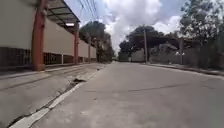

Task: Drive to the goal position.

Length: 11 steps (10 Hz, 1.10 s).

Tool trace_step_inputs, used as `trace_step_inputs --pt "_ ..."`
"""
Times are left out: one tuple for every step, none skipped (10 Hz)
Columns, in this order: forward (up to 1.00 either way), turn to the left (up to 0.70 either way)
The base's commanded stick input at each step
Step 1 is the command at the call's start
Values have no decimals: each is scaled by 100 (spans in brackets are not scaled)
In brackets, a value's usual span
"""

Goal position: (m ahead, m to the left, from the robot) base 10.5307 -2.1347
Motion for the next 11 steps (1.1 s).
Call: trace_step_inputs --pt "100 -1" --pt "100 -1" --pt "100 -1" --pt "100 -1" --pt "100 -1" --pt "100 -6" --pt "100 -27" --pt "100 -39" --pt "100 -39" --pt "100 -39" --pt "100 -23"
